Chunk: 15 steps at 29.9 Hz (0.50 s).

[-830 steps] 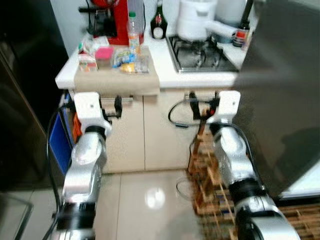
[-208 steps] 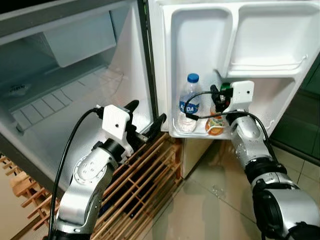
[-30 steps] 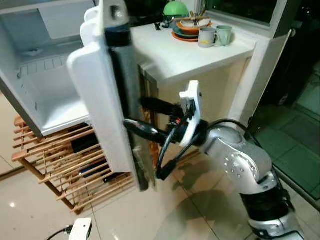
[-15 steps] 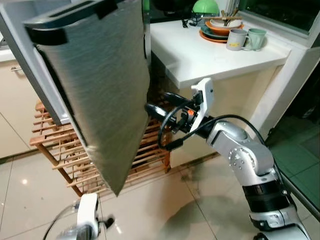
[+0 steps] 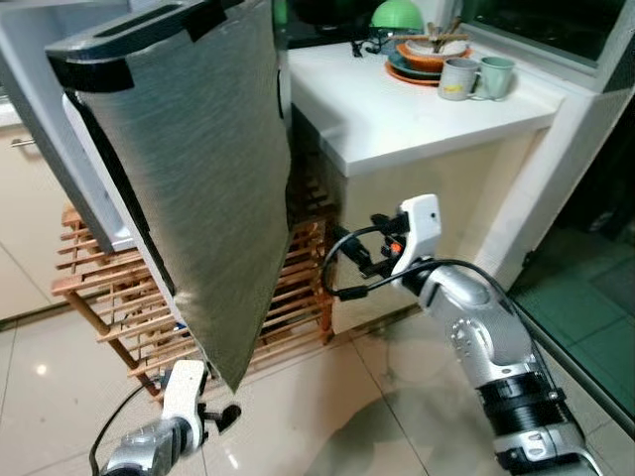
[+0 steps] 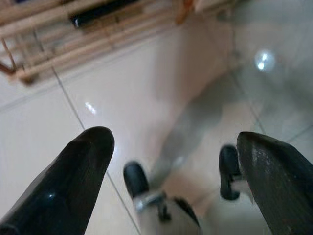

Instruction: Restocking fridge

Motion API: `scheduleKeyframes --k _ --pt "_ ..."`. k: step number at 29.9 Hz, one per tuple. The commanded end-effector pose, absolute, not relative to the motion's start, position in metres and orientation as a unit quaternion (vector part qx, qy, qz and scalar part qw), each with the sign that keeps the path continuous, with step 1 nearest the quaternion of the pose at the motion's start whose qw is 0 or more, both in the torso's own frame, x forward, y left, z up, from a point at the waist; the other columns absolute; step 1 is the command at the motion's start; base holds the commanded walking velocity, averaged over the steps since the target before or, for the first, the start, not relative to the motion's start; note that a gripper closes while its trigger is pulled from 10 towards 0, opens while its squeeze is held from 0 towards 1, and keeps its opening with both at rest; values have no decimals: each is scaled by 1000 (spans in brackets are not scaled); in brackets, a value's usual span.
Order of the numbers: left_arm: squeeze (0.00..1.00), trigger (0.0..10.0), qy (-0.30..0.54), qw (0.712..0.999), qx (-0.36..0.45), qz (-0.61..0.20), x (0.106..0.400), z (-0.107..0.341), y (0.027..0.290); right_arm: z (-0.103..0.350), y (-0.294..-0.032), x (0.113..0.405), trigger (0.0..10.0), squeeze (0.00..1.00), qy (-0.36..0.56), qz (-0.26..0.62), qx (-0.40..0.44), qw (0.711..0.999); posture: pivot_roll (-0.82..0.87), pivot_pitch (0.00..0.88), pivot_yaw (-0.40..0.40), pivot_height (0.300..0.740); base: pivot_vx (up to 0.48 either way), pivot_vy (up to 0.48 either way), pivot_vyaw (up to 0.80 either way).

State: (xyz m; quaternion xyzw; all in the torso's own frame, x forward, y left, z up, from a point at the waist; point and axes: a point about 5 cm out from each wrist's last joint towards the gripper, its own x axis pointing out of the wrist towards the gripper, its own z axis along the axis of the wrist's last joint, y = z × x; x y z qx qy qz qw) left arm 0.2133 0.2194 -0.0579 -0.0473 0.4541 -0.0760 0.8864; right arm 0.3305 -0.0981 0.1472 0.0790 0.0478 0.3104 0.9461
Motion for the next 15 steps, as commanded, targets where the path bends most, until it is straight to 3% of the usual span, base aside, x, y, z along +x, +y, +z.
scheduleKeyframes --k 1,4,6,8,12,15 --pt "0 10000 469 880 -33 -64 209 -60 227 152 -93 333 10000 0 37 314 71 946 -79 0 43 740 0 0 0" --pt "0 10000 519 854 -14 -18 178 -73 246 171 -60 331 10000 0 2 377 86 922 -77 0 43 740 0 0 0" --pt "0 10000 519 854 -14 -18 178 -73 246 171 -60 331 10000 0 2 377 86 922 -77 0 43 740 0 0 0" --pt "0 10000 554 832 -13 34 153 -80 262 186 -39 320 10000 0 -14 449 97 888 -63 0 30 740 0 0 0" --pt "0 10000 565 823 -14 47 145 -82 266 190 -34 316 10000 0 -16 472 102 876 -61 0 28 740 0 0 0" --pt "0 10000 593 803 -10 63 124 -87 274 207 -13 302 10000 0 -21 554 130 822 -65 0 25 740 0 0 0"
